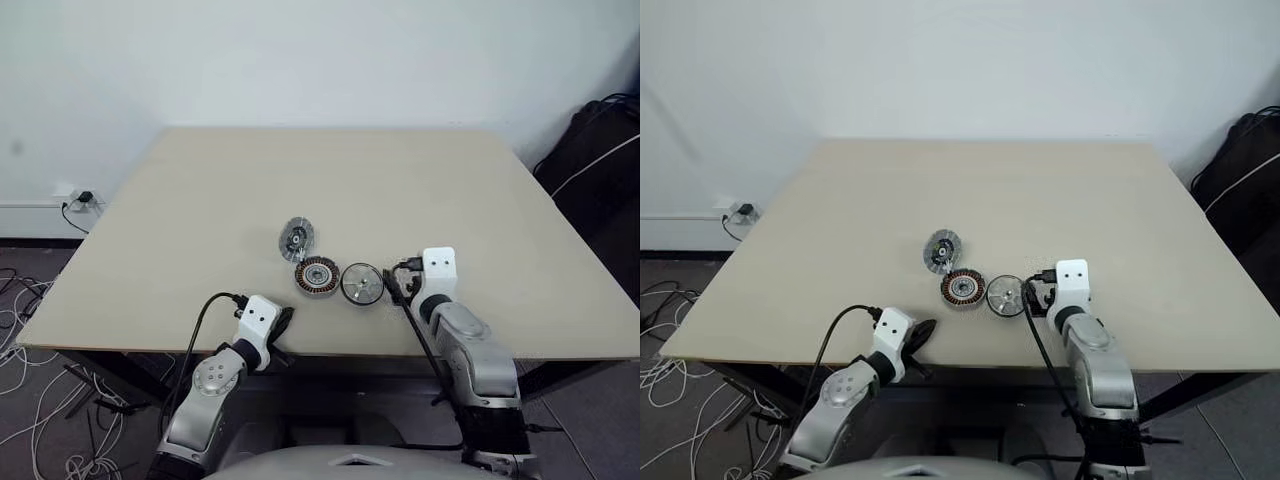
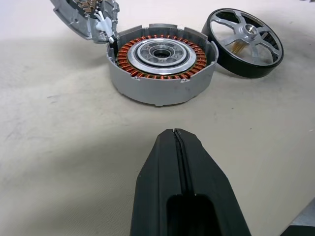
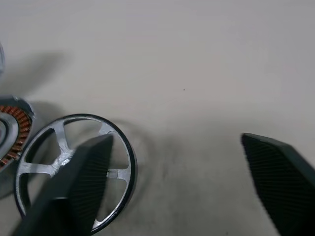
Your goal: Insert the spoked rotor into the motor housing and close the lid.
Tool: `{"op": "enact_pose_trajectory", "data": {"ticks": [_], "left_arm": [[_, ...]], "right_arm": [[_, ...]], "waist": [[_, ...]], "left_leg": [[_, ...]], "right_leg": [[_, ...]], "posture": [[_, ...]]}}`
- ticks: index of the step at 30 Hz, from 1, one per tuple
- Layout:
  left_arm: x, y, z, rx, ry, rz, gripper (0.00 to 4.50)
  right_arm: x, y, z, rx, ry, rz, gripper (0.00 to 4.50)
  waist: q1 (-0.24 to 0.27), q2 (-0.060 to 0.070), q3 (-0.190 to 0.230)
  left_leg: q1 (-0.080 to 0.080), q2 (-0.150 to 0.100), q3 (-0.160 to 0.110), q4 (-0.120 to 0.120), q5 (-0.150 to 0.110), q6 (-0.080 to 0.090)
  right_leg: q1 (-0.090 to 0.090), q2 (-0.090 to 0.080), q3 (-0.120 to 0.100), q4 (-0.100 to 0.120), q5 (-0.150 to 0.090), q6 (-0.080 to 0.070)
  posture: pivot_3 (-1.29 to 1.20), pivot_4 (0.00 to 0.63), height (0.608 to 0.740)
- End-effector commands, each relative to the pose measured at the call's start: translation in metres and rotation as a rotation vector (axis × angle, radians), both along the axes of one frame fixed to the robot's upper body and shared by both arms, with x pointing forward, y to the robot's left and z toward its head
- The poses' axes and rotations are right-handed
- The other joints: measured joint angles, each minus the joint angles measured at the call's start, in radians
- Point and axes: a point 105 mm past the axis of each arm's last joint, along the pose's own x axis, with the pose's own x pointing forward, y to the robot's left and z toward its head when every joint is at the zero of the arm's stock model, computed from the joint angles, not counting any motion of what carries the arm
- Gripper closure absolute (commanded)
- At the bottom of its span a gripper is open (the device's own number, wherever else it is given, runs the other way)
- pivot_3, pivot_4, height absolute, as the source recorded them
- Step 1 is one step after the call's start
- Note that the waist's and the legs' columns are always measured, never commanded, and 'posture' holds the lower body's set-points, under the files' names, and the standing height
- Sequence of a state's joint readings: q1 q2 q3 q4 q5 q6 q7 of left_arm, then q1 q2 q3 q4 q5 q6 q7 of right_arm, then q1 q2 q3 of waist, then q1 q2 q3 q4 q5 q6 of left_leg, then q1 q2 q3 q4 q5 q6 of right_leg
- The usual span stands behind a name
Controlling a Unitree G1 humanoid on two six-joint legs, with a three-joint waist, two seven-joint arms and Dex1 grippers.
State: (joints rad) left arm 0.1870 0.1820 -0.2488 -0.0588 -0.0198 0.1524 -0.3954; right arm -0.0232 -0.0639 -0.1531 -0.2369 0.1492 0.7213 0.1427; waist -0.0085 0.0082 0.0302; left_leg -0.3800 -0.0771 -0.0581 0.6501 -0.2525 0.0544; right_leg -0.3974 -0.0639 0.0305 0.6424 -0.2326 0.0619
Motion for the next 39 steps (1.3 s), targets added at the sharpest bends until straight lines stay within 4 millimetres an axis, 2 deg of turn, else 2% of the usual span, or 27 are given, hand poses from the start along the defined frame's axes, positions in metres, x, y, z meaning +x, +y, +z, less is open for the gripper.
{"op": "enact_pose_trajectory", "data": {"ticks": [1, 7, 11, 15, 24, 39], "left_arm": [[0.004, -0.005, 0.014, -0.014, -0.050, -0.020, 4.50], [0.003, -0.006, 0.013, -0.017, -0.040, -0.020, 4.50], [0.003, -0.007, 0.012, -0.019, -0.035, -0.017, 4.50], [0.002, -0.008, 0.011, -0.021, -0.031, -0.017, 4.50], [0.001, -0.009, 0.012, -0.023, -0.026, -0.020, 4.50], [0.000, -0.007, 0.014, -0.023, -0.032, -0.006, 4.50]], "right_arm": [[0.000, 0.001, 0.013, 0.218, -0.017, -0.057, 0.02], [0.000, 0.000, 0.011, 0.559, 0.011, -0.146, 0.02], [0.001, 0.003, 0.014, 0.879, 0.014, -0.177, 0.02], [0.001, 0.007, 0.010, 1.009, 0.051, -0.186, 0.02], [0.007, 0.036, -0.001, 1.118, 0.142, -0.117, 0.02], [0.007, 0.045, -0.016, 1.075, 0.201, -0.099, 0.02]], "waist": [[0.000, 0.000, 0.000], [-0.001, 0.003, 0.002], [-0.001, 0.004, 0.002], [-0.003, 0.006, 0.002], [-0.004, 0.008, 0.003], [-0.016, 0.008, 0.003]], "left_leg": [[0.000, 0.000, 0.000, 0.000, 0.000, 0.000], [0.000, 0.000, 0.000, 0.000, 0.000, 0.000], [0.000, 0.000, -0.001, 0.000, 0.000, 0.000], [0.000, 0.000, -0.001, -0.002, 0.000, 0.000], [-0.001, 0.000, -0.001, -0.002, 0.000, 0.000], [-0.001, 0.001, -0.001, -0.002, 0.000, 0.000]], "right_leg": [[0.000, 0.000, 0.000, 0.000, 0.000, 0.000], [0.000, 0.000, 0.001, 0.000, 0.000, 0.000], [0.000, 0.000, 0.001, 0.000, 0.000, 0.000], [0.000, -0.001, 0.001, 0.000, 0.000, 0.000], [0.000, -0.001, 0.001, 0.000, 0.000, 0.000], [-0.001, -0.001, 0.002, -0.001, 0.000, 0.000]], "posture": [[0.00, 0.000, 0.740], [0.00, 0.000, 0.740], [0.00, 0.000, 0.740], [0.00, 0.000, 0.740], [0.00, 0.000, 0.740], [0.00, 0.000, 0.740]]}}
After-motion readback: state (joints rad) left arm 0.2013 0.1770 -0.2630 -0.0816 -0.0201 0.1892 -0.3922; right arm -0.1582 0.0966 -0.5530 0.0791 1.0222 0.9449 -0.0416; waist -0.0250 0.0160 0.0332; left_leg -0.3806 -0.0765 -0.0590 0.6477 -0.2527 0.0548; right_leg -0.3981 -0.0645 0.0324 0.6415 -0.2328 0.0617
